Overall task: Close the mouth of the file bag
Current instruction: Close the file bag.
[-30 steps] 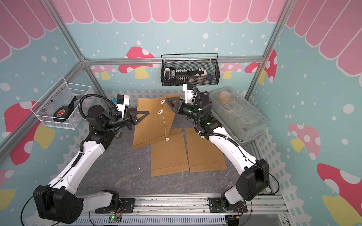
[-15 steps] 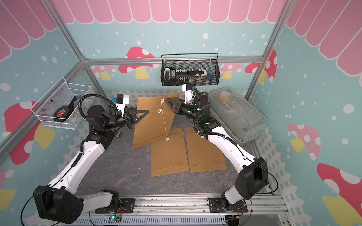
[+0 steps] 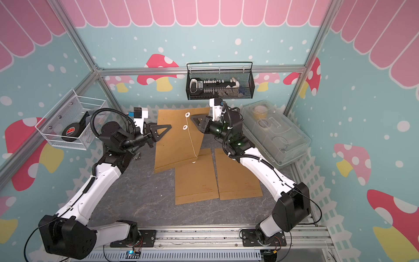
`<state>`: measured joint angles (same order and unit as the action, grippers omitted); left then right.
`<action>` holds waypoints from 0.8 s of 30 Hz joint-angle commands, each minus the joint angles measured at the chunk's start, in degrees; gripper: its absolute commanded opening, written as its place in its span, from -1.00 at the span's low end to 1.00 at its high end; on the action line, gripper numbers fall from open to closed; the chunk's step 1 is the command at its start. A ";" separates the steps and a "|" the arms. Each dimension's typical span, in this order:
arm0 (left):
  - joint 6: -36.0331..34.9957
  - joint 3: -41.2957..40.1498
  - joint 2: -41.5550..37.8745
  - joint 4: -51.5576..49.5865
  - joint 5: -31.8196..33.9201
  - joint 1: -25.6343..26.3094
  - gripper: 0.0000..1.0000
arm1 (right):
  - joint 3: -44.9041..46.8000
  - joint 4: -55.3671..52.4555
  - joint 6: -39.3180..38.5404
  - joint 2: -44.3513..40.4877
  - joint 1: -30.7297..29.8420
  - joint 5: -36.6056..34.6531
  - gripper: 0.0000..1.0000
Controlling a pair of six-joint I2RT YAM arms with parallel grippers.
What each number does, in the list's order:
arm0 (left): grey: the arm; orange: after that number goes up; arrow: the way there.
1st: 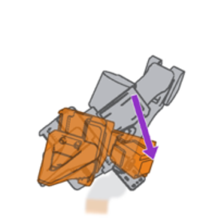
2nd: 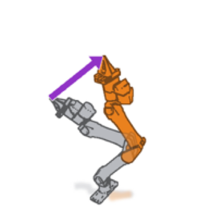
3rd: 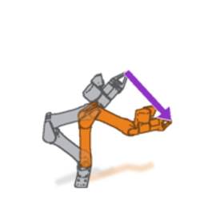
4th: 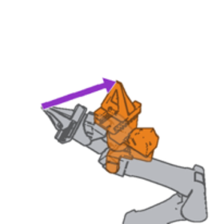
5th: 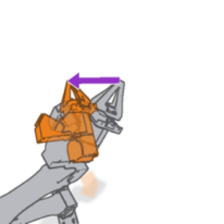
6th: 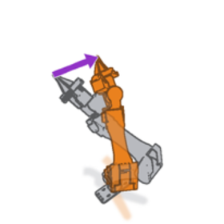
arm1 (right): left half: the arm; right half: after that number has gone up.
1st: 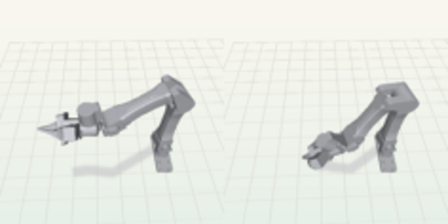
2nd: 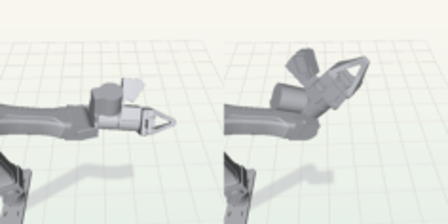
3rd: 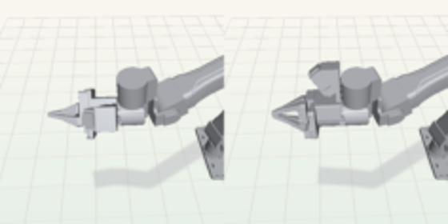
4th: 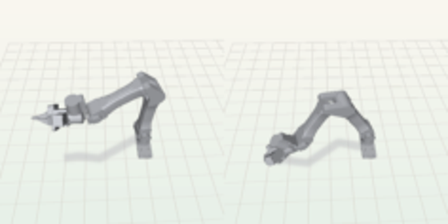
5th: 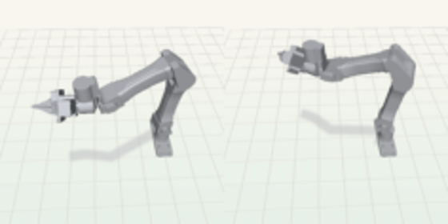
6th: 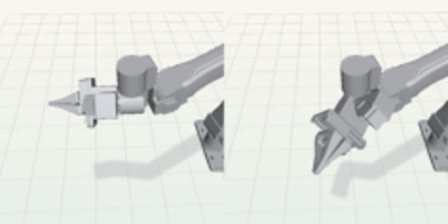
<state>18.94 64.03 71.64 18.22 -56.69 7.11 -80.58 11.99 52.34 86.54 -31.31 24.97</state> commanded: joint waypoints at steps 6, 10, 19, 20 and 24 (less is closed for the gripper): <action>6.16 4.41 -1.31 -1.32 9.97 -1.23 -1.00 | 8.85 5.72 -10.70 -4.58 -1.19 -6.44 -0.23; 7.11 5.30 -2.27 -4.28 13.67 -1.28 -1.00 | 14.56 9.23 -18.76 -5.25 -2.89 -10.88 -0.14; 8.52 7.31 -3.08 -6.53 15.60 -1.20 -1.00 | 21.47 16.23 -32.91 -3.01 -9.24 -20.68 -0.05; 8.78 7.58 -3.08 -6.59 15.47 -1.14 -1.00 | 21.67 16.92 -33.25 -2.52 -9.38 -21.60 -0.04; 9.12 9.28 -3.26 -7.90 15.44 -0.55 -1.00 | 22.00 19.31 -34.51 0.07 -9.70 -22.39 -0.07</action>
<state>27.07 70.41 69.78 11.00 -41.95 6.15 -59.31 26.85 21.39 84.84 -40.80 5.32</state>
